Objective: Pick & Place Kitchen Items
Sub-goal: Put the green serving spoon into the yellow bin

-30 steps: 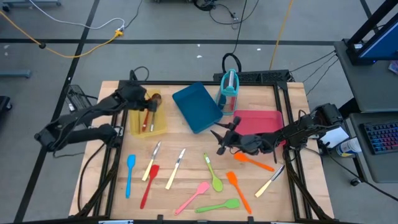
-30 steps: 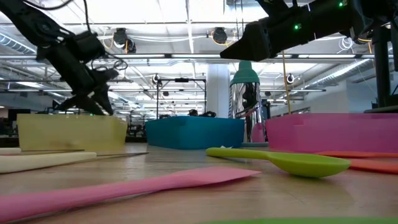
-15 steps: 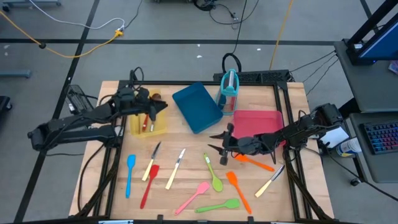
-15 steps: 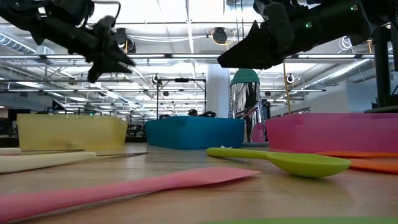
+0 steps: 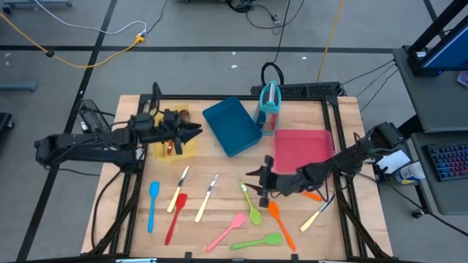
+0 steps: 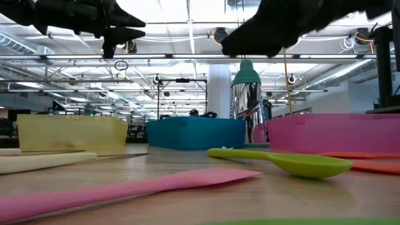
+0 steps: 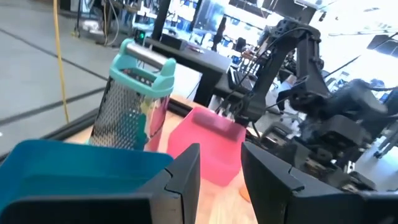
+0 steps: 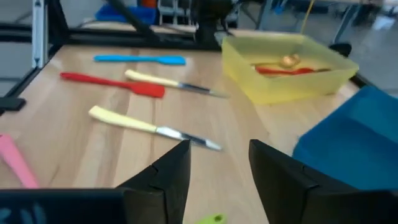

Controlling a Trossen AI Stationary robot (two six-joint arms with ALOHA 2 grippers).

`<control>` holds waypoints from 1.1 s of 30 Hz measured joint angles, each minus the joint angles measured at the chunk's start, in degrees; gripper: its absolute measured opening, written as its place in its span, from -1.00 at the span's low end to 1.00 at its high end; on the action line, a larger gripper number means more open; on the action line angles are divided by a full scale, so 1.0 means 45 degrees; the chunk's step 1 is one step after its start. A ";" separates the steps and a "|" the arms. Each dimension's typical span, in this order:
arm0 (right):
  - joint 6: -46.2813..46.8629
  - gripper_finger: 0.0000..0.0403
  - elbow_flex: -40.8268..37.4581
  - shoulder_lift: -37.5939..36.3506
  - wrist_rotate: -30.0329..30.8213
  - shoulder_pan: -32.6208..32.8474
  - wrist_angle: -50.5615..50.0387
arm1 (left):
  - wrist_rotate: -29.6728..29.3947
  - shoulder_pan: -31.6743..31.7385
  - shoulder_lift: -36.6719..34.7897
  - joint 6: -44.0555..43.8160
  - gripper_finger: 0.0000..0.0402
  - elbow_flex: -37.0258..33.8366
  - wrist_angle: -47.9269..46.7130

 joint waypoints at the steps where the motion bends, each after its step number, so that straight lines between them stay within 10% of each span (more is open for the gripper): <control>1: 0.0294 -0.20 0.0386 0.0000 0.0149 0.0104 -0.0841 | -0.0218 -0.0159 0.0015 0.0122 -0.40 0.0000 0.0084; 16: 0.7861 -0.17 0.1558 0.0895 -0.1350 0.0400 -0.6683 | -0.0979 -0.1673 0.0730 0.0497 -0.40 0.0010 -0.0074; 33: 0.8980 -0.17 0.1558 0.3050 -0.3286 0.0323 -0.4382 | -0.1514 -0.1826 0.1517 0.0337 -0.40 0.0015 -0.0186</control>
